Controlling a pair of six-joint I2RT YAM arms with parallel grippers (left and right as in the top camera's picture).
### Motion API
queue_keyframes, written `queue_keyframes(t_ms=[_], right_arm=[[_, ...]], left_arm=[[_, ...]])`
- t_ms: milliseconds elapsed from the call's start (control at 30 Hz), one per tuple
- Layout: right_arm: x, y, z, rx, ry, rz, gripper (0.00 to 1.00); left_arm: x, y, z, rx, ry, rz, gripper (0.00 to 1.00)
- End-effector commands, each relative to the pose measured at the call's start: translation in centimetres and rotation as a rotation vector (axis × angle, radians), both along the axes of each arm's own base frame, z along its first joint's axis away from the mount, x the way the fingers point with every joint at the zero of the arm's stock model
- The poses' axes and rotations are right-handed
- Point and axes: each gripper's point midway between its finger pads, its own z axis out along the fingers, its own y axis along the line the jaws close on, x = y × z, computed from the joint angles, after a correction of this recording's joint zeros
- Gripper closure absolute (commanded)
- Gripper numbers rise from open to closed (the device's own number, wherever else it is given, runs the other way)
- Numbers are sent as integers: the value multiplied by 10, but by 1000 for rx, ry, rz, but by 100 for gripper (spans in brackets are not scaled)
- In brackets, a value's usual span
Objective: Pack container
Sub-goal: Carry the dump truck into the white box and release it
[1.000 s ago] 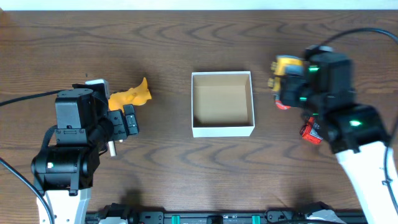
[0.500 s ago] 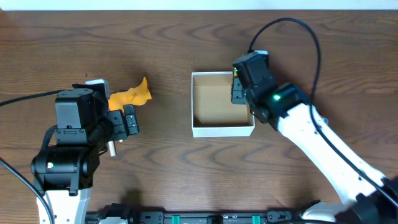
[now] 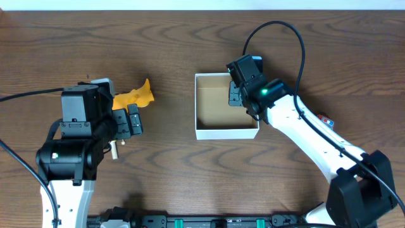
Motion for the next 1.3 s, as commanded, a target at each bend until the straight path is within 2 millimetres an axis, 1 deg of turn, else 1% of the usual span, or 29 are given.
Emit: queue_keyframes(t_ms=[0,67,200,300,333,433,467,533,600,700,833,1033,1167,1267], right_arm=[[3,3,-6,-5,7,-11,99],[5,1,-16,-15,25,-18,99],[4,0,-42,-25,92,-22,99],[3,-1,-54,-34,119,-24,99],[3,-1,-56,-37,124,-23,97],[5,0,-56,-38,118,-16,85],[5,0,-56,-36,115,-16,78],[6,1,-55,-33,114,-15,60],[5,1,-56,-30,116,-13,52],[5,1,-56,-31,117,-12,43],[5,1,-56,-35,119,-6,41],[5,1,-55,-34,116,-7,40],[8,2,-43,-23,91,-8,39],[13,-1,-26,-26,44,-20,37]], left_arm=[[1,1,-2,-1,11,6,2],[1,1,-3,-1,15,6,2],[1,1,-3,-1,16,6,2],[1,1,-3,-1,16,6,2],[1,1,-3,-1,16,6,2],[1,1,-3,-1,16,7,2],[1,1,-3,-1,16,6,2],[1,1,-3,-1,16,6,2],[1,1,-3,-1,16,7,2],[1,1,-3,-1,16,6,2],[1,1,-3,-1,16,6,2],[1,1,-3,-1,16,6,2],[1,1,-3,-1,16,6,2],[1,1,-3,-1,16,6,2]])
